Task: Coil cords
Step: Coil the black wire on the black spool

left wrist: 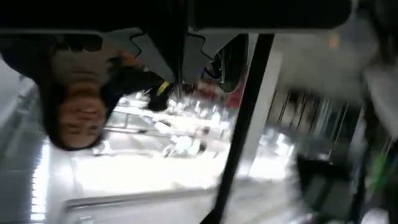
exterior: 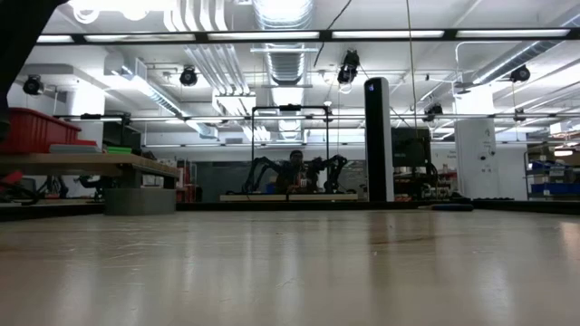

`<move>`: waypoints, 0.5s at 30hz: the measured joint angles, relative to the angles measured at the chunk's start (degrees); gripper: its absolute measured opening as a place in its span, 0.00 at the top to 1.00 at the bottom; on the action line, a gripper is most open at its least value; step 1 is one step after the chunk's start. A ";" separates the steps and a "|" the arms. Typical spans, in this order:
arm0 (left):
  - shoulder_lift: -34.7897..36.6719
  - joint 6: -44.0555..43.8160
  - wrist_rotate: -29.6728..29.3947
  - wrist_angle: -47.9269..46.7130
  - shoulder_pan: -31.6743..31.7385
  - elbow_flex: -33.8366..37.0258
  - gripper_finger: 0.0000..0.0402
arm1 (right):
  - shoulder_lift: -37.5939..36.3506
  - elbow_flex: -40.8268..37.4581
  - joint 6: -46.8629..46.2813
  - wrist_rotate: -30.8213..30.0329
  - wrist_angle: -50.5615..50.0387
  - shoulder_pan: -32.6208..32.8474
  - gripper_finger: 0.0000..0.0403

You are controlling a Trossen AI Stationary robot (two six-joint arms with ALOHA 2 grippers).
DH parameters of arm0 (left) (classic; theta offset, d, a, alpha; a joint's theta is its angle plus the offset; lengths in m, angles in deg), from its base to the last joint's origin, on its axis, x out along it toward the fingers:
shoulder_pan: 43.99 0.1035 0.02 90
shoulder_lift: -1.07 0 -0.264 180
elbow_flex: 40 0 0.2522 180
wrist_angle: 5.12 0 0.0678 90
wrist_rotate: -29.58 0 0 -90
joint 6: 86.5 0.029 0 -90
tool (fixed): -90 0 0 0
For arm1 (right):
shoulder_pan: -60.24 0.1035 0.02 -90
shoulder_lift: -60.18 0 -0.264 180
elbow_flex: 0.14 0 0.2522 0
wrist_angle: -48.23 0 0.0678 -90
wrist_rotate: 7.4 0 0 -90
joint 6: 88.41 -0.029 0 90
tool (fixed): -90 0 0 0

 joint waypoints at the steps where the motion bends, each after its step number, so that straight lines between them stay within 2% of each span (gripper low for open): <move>1: 0.48 -0.14 0.47 2.44 0.44 0.00 0.98 | -0.01 0.00 0.77 0.27 -0.58 -0.01 1.00; 5: 3.51 -0.57 1.53 13.07 2.44 -0.13 0.98 | -1.00 -0.02 1.87 0.85 -2.03 -0.03 1.00; 8: 5.91 1.69 -0.67 15.19 4.78 -0.24 0.98 | -1.22 0.02 0.89 3.83 -0.88 0.41 1.00; 11: 7.39 4.67 -3.83 8.25 7.80 -0.24 0.98 | -0.20 0.03 -0.16 5.89 3.47 2.82 1.00; 15: 7.91 5.87 -4.08 -7.75 11.39 -0.13 0.99 | 1.10 0.00 0.05 5.79 7.99 4.31 1.00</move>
